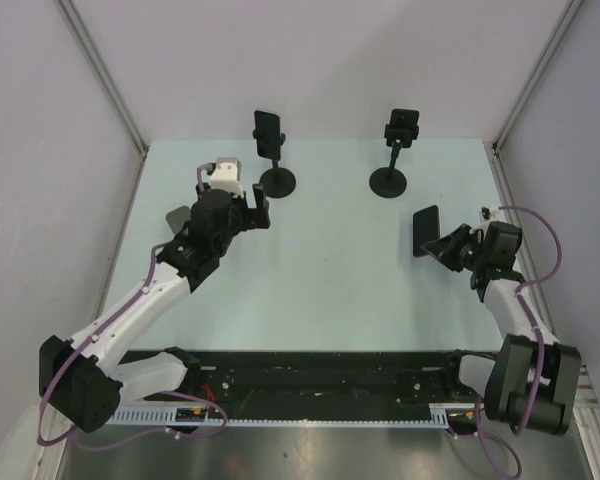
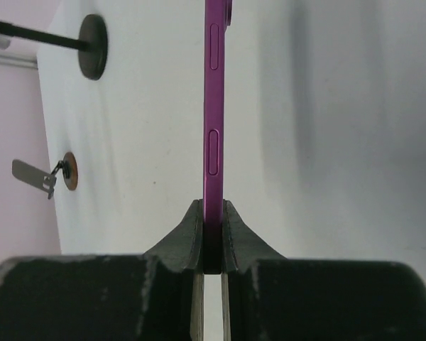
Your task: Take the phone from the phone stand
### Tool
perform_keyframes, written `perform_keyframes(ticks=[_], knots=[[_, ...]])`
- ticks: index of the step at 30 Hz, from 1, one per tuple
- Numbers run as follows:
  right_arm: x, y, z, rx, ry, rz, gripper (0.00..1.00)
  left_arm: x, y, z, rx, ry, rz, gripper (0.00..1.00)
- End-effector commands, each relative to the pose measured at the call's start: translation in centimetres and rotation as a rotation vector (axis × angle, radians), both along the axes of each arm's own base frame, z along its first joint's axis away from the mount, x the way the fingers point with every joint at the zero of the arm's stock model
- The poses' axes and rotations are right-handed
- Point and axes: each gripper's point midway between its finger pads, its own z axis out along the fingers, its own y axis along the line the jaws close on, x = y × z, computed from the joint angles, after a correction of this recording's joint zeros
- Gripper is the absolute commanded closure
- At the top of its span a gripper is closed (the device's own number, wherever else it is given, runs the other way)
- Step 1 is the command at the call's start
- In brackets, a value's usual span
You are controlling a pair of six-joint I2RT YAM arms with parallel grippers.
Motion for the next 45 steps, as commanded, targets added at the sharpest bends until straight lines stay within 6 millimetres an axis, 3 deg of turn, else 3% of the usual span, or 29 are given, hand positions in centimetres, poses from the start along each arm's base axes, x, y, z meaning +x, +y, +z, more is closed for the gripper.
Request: perform_keyframes(ticks=[1, 2, 6, 11, 14, 18, 27, 33, 37, 41, 43, 45], knots=[[1.7, -0.9, 1.0, 0.090, -0.049, 0.072, 1.00, -0.6, 3.2, 1.9, 0.062, -0.169, 0.081, 0.00], [1.9, -1.2, -0.6, 0.108, 0.002, 0.078, 1.00, -1.0, 3.7, 1.8, 0.063, -0.186, 0.093, 0.00], [2.5, -2.2, -3.0, 0.072, 0.052, 0.145, 1.00, -2.3, 4.9, 2.8, 0.034, -0.268, 0.123, 0.00], [1.9, -2.4, -5.2, 0.129, 0.115, 0.198, 1.00, -3.8, 5.8, 5.4, -0.036, -0.355, 0.150, 0.00], [1.2, -2.6, -6.5, 0.161, 0.165, 0.205, 1.00, -3.6, 6.0, 5.0, -0.035, -0.350, 0.168, 0.00], [-0.4, -2.3, -8.4, 0.186, 0.256, 0.218, 0.87, -3.1, 6.2, 4.8, -0.025, -0.346, 0.200, 0.00], [-1.6, -3.4, -10.5, 0.138, 0.382, 0.132, 0.57, -1.4, 5.6, 3.4, -0.028, -0.302, 0.216, 0.00], [-2.0, -5.3, -11.1, 0.083, 0.429, 0.043, 0.48, -1.2, 6.1, 3.2, -0.004, -0.305, 0.233, 0.00], [-2.0, -7.0, -10.7, -0.004, 0.435, -0.034, 0.34, -1.4, 6.0, 3.0, -0.012, -0.308, 0.221, 0.00], [-1.5, -7.9, -9.3, -0.159, 0.406, -0.101, 0.10, -1.7, 6.3, 3.1, -0.019, -0.317, 0.228, 0.00], [-0.9, -7.3, -7.4, -0.242, 0.351, -0.108, 0.03, -1.8, 6.3, 3.1, -0.024, -0.318, 0.226, 0.00], [-0.2, -8.4, -5.6, -0.355, 0.315, -0.171, 0.00, -1.9, 6.2, 3.1, -0.029, -0.320, 0.222, 0.00]])
